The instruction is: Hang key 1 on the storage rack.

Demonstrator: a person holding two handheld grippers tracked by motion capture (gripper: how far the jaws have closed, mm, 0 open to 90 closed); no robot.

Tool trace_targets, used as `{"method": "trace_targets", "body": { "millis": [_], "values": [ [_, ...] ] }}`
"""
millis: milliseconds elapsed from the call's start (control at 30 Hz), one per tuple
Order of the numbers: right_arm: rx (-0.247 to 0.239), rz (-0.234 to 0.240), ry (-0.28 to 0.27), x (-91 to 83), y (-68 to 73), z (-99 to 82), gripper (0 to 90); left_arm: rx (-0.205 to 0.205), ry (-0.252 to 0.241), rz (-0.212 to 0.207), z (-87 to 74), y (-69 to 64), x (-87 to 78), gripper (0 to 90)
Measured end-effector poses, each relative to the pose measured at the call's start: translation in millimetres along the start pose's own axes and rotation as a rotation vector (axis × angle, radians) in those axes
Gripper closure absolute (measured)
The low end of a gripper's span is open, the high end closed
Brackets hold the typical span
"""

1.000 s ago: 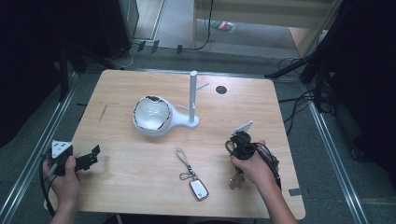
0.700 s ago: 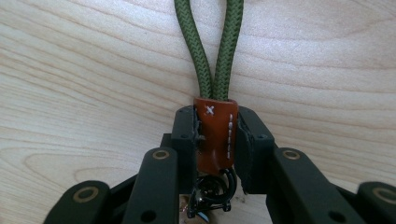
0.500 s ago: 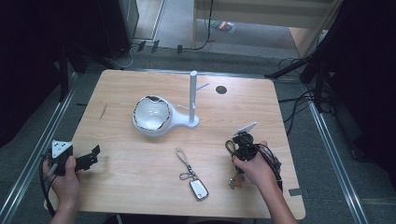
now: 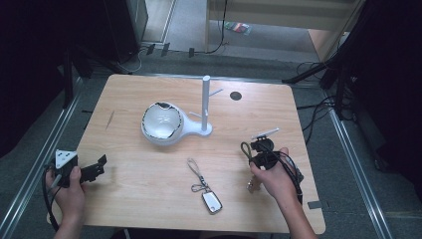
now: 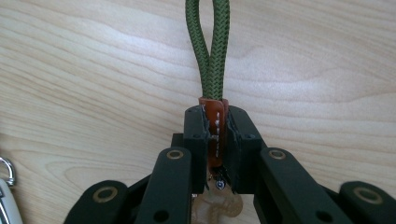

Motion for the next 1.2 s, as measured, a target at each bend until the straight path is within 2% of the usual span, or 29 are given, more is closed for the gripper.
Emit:
{"method": "trace_targets", "body": {
  "millis": [200, 500, 700, 900, 1200],
  "values": [
    [0.008, 0.004, -0.071, -8.3, 2.2, 6.7, 80.9, 0.0, -0.001, 0.0, 0.0, 0.1, 0.0, 0.3],
    [0.017, 0.007, -0.146, -18.7, 1.4, 13.2, 80.9, -0.001, -0.002, 0.001, 0.0, 0.1, 0.2, 0.3],
    [0.027, 0.015, -0.229, -29.6, 1.4, 19.6, 80.9, -0.001, -0.001, 0.0, 0.0, 0.1, 0.1, 0.3],
    [0.038, 0.024, -0.279, -36.8, 2.5, 24.6, 80.9, -0.001, -0.001, 0.0, 0.0, 0.1, 0.1, 0.3],
    [0.045, 0.027, -0.386, -49.8, 9.1, 36.8, 80.9, -0.003, -0.002, 0.0, 0.0, 0.2, 0.2, 0.3]
  ]
}}
Point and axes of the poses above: each handheld gripper's, and its own axes: x roughly forward along the jaws, z roughly out of its top, y roughly to its left, the point moved 6 cm from there along x, roughly forward along the jaws, and after that the axes turned 6 degrees about -z, right-handed, at the moved point
